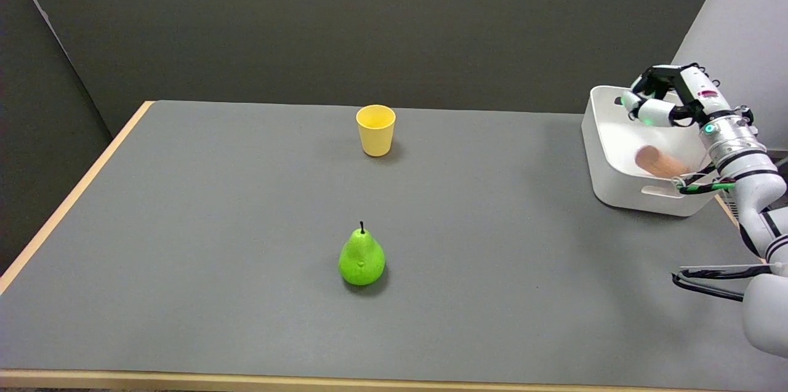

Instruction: Place the wooden cylinder in the box.

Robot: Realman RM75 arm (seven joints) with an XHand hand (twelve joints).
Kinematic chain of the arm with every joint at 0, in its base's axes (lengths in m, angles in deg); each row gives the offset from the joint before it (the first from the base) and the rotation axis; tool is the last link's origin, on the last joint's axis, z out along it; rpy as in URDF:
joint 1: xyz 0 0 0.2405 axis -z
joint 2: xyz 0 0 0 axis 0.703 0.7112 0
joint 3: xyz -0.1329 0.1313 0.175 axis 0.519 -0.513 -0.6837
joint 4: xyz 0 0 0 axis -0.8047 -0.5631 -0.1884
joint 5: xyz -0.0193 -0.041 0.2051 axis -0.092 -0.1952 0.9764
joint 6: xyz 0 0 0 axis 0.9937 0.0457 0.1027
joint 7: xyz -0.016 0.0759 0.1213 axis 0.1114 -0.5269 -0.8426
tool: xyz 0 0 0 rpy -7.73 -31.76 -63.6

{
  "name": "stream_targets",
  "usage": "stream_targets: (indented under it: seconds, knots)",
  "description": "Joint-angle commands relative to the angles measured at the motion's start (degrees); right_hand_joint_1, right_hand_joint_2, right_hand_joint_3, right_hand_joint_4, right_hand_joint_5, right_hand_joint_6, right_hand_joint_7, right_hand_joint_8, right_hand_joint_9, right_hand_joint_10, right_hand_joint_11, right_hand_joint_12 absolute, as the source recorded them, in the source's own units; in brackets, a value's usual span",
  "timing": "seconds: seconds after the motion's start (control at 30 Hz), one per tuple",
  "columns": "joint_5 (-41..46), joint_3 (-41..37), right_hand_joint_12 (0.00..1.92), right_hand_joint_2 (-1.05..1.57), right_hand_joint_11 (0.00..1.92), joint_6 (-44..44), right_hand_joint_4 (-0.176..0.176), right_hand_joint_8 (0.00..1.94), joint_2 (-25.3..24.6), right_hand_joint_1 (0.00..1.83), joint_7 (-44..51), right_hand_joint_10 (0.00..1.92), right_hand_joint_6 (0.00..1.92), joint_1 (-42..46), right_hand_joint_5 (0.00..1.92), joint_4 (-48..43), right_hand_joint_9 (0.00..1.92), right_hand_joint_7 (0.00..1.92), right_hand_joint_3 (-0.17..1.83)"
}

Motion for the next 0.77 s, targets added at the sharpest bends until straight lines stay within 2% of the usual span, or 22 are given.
stream_targets:
  seconds: [0.03,0.07,0.23,0.47,0.6,0.77]
  knots:
    - [0.1,-1.2,1.92,0.8,0.0,-4.1,-0.034,0.75,-1.8,0.61,-7.0,1.17,0.82,0.4,0.36,-0.2,0.46,0.45,0.91]
    - [0.1,-1.2,1.92,0.79,0.0,-4.3,-0.016,0.62,-2.1,0.57,-7.8,1.06,0.71,0.5,0.32,-0.5,0.39,0.41,0.92]
    - [0.1,-1.8,1.92,0.75,0.0,-7.7,-0.002,0.41,-5.1,0.49,-16.6,0.86,0.44,1.7,0.24,-8.4,0.26,0.28,0.92]
    - [0.1,3.4,1.92,0.77,0.0,-7.1,-0.014,0.39,-10.4,0.45,-31.5,0.85,0.4,6.2,0.21,-28.4,0.24,0.27,0.9]
    - [0.1,10.3,1.92,0.78,0.0,-3.0,-0.019,0.4,-13.1,0.43,-38.5,0.85,0.38,10.3,0.19,-39.7,0.25,0.28,0.89]
    - [0.1,20.5,1.92,0.78,0.0,2.2,-0.02,0.4,-14.1,0.4,-46.9,0.85,0.38,14.2,0.19,-47.4,0.26,0.29,0.89]
